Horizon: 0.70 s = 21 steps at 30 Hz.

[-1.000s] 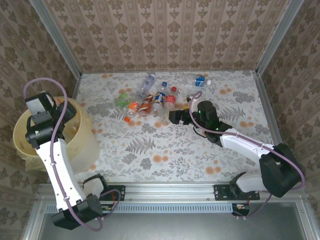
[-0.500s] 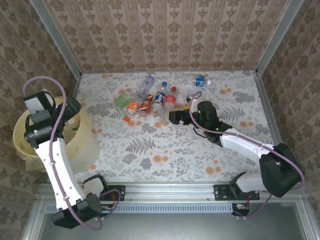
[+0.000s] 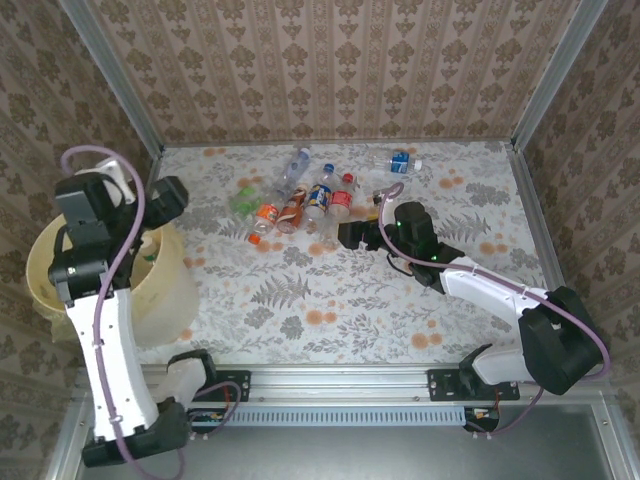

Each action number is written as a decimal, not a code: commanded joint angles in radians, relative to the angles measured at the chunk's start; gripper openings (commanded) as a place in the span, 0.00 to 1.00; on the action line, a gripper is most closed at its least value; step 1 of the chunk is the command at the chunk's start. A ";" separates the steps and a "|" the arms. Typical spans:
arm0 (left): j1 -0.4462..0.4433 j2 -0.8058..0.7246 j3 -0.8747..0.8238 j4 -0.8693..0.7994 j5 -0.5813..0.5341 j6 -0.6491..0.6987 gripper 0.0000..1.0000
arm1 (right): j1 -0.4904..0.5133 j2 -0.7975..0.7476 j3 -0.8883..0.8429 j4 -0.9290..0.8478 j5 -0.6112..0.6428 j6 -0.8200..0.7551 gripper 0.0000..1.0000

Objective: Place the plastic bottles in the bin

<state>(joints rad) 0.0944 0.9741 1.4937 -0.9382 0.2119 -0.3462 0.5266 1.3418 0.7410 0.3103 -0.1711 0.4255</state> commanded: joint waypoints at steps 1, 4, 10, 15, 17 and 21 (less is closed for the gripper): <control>-0.163 0.044 0.049 0.061 -0.120 0.026 1.00 | 0.004 -0.026 0.020 -0.007 0.023 0.010 1.00; -0.302 0.118 0.060 0.095 -0.211 0.044 1.00 | 0.003 -0.056 -0.004 -0.010 0.046 0.007 1.00; -0.426 0.306 0.045 0.203 -0.211 0.137 1.00 | -0.002 -0.148 -0.075 -0.033 0.156 -0.012 1.00; -0.445 0.526 0.093 0.205 -0.294 0.207 1.00 | -0.023 -0.219 -0.120 -0.085 0.193 -0.012 1.00; -0.448 0.603 0.114 0.209 -0.342 0.237 1.00 | -0.027 -0.247 -0.135 -0.099 0.205 -0.013 1.00; -0.448 0.742 0.170 0.190 -0.411 0.334 1.00 | -0.039 -0.305 -0.170 -0.126 0.227 -0.011 1.00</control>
<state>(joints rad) -0.3473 1.6768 1.6012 -0.7456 -0.1059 -0.1196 0.4961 1.0824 0.5953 0.2260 0.0071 0.4213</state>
